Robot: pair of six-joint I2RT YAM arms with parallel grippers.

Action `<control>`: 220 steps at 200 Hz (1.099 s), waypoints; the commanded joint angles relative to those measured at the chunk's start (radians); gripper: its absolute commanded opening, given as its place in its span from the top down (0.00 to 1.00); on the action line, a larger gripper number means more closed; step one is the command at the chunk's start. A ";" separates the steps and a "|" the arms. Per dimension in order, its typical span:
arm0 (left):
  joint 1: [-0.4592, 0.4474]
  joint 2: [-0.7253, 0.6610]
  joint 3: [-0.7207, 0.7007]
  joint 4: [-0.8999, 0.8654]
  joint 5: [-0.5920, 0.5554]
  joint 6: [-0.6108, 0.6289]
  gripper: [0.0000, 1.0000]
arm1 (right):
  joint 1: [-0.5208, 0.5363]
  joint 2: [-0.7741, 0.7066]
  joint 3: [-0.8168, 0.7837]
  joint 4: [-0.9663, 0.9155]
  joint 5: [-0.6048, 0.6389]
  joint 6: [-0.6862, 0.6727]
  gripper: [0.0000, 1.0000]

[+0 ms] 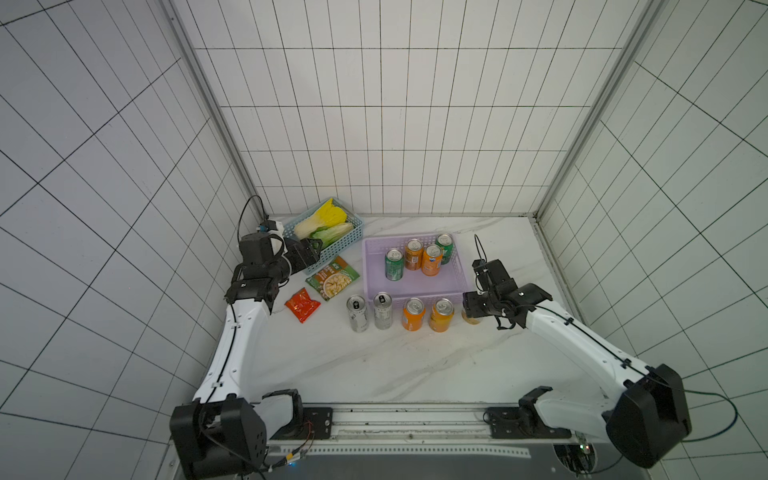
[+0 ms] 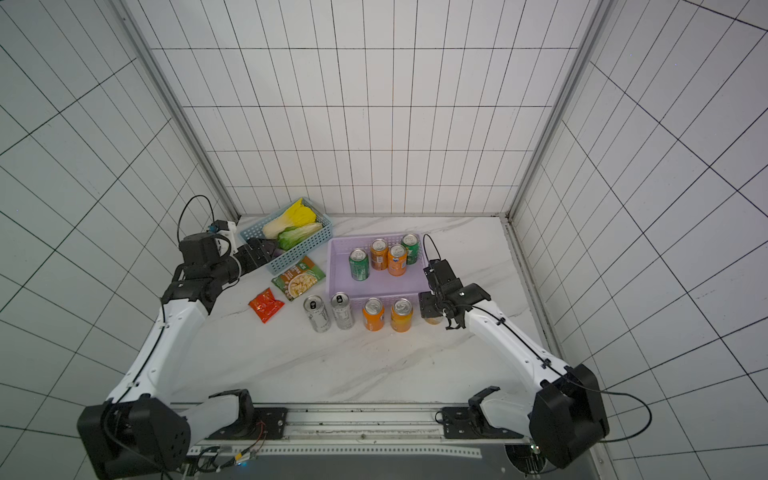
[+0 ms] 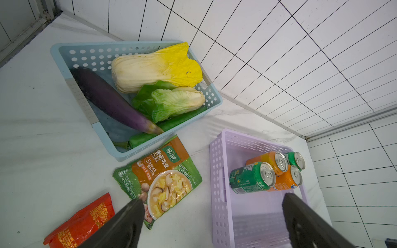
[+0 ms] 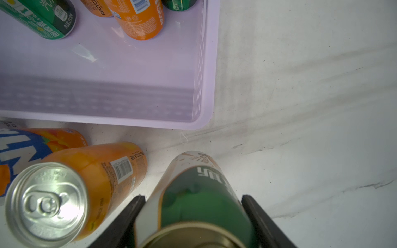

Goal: Take out the drinks from the basket
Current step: Place the drink at the center of the board.

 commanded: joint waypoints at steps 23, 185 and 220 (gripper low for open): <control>0.008 0.002 0.001 0.027 0.007 0.002 0.02 | 0.006 0.012 -0.051 0.117 0.023 0.036 0.31; 0.009 0.006 0.001 0.030 0.013 0.001 0.02 | 0.008 0.070 -0.098 0.170 0.005 0.049 0.30; 0.011 0.007 0.001 0.029 0.012 0.001 0.02 | 0.009 0.059 -0.101 0.169 0.007 0.050 0.24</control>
